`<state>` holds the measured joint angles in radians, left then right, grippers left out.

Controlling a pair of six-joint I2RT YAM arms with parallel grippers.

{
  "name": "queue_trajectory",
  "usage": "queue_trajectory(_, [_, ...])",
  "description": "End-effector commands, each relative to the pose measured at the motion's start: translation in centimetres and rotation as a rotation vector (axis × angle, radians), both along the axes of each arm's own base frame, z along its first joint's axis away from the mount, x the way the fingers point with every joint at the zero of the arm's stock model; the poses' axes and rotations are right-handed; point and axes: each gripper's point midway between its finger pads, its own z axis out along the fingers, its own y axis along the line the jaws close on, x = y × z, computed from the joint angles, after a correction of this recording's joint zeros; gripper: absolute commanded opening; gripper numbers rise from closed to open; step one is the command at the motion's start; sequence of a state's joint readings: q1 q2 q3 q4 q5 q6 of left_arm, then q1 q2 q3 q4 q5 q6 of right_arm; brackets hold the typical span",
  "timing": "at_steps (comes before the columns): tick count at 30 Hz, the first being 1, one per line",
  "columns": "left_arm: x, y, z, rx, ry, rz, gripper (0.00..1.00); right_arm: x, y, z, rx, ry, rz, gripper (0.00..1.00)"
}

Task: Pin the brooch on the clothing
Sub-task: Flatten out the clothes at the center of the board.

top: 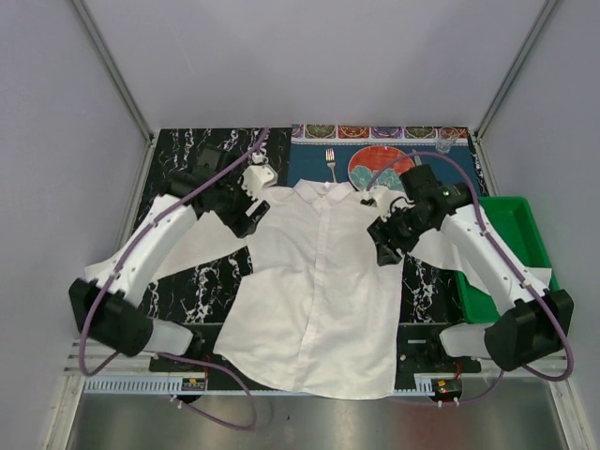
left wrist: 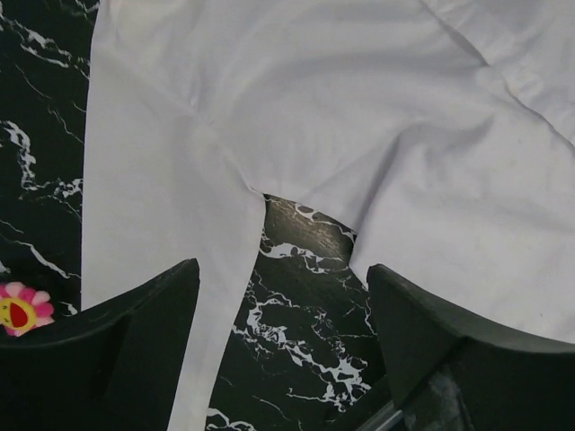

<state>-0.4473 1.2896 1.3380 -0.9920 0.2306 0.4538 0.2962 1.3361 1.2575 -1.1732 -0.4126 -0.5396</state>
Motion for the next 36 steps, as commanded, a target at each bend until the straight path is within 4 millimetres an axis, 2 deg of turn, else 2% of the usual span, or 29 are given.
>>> queue_trajectory(1, [4.0,1.0,-3.7,0.025,0.160,0.113,0.77,-2.7,4.6,1.3,0.115,-0.058,0.157,0.65])
queue_trajectory(2, [5.2,1.6,-5.4,0.026,0.213,0.155,0.75,-3.1,5.3,1.1,0.117,-0.058,0.190,0.59])
queue_trajectory(3, [6.7,1.5,-5.8,0.006,0.202,0.184,0.72,-3.4,6.0,1.1,0.123,-0.054,0.218,0.57])
queue_trajectory(4, [7.8,1.9,-7.1,-0.010,0.240,0.228,0.71,-4.3,7.3,1.0,0.135,-0.034,0.273,0.53])
queue_trajectory(5, [8.5,1.9,-7.5,-0.030,0.250,0.243,0.71,-4.2,8.3,0.8,0.138,-0.007,0.283,0.48])
queue_trajectory(6, [9.6,1.8,-7.7,-0.059,0.242,0.261,0.71,-4.0,9.4,0.7,0.152,-0.012,0.304,0.48])
queue_trajectory(7, [10.0,1.7,-8.9,-0.095,0.294,0.288,0.71,-5.0,11.1,0.5,0.155,-0.010,0.362,0.48])
queue_trajectory(8, [10.3,1.5,-9.5,-0.113,0.320,0.294,0.71,-5.1,12.3,-0.4,0.143,0.010,0.371,0.47])
queue_trajectory(9, [10.6,1.2,-9.9,-0.136,0.339,0.296,0.71,-4.5,13.8,-0.9,0.132,-0.042,0.391,0.46])
queue_trajectory(10, [10.7,1.0,-10.9,-0.166,0.388,0.312,0.71,-4.8,14.8,-1.6,0.123,-0.041,0.392,0.45])
queue_trajectory(11, [11.0,0.9,-11.3,-0.189,0.401,0.319,0.71,-6.0,16.5,-2.6,0.113,-0.043,0.442,0.43])
queue_trajectory(12, [11.1,0.7,-11.7,-0.213,0.423,0.325,0.71,-5.3,18.2,-2.8,0.137,-0.103,0.448,0.40])
queue_trajectory(14, [11.1,0.3,-12.6,-0.257,0.480,0.336,0.68,-6.7,20.2,-5.0,0.115,-0.120,0.517,0.36])
queue_trajectory(15, [11.3,0.1,-12.7,-0.269,0.488,0.331,0.68,-6.1,21.3,-5.4,0.114,-0.170,0.525,0.32])
queue_trajectory(16, [11.5,0.2,-13.4,-0.267,0.504,0.340,0.66,-6.2,22.1,-6.7,0.097,-0.169,0.548,0.31])
queue_trajectory(20, [12.4,0.7,-14.7,-0.280,0.537,0.372,0.63,-8.2,26.4,-8.3,0.109,-0.171,0.648,0.29])
queue_trajectory(21, [12.4,0.7,-15.1,-0.286,0.552,0.379,0.62,-9.6,27.3,-8.5,0.105,-0.170,0.689,0.28])
queue_trajectory(22, [12.4,0.8,-15.5,-0.291,0.571,0.392,0.62,-10.0,28.2,-9.2,0.097,-0.166,0.716,0.27])
queue_trajectory(25, [12.6,0.9,-16.0,-0.305,0.590,0.411,0.62,-12.7,29.4,-10.8,0.094,-0.162,0.806,0.27])
queue_trajectory(27, [12.6,0.9,-15.9,-0.316,0.597,0.414,0.62,-13.4,29.9,-11.3,0.099,-0.177,0.838,0.26])
queue_trajectory(28, [12.5,1.1,-15.9,-0.318,0.601,0.420,0.62,-14.6,29.7,-12.3,0.085,-0.178,0.884,0.27])
queue_trajectory(30, [12.5,1.3,-16.0,-0.323,0.603,0.423,0.62,-15.3,30.0,-12.9,0.090,-0.224,0.924,0.25])
queue_trajectory(31, [12.5,1.4,-16.1,-0.326,0.609,0.432,0.62,-16.2,29.3,-14.1,0.069,-0.231,0.965,0.25])
queue_trajectory(36, [12.5,1.8,-16.6,-0.327,0.618,0.444,0.62,-17.6,29.1,-16.6,0.039,-0.246,1.033,0.25])
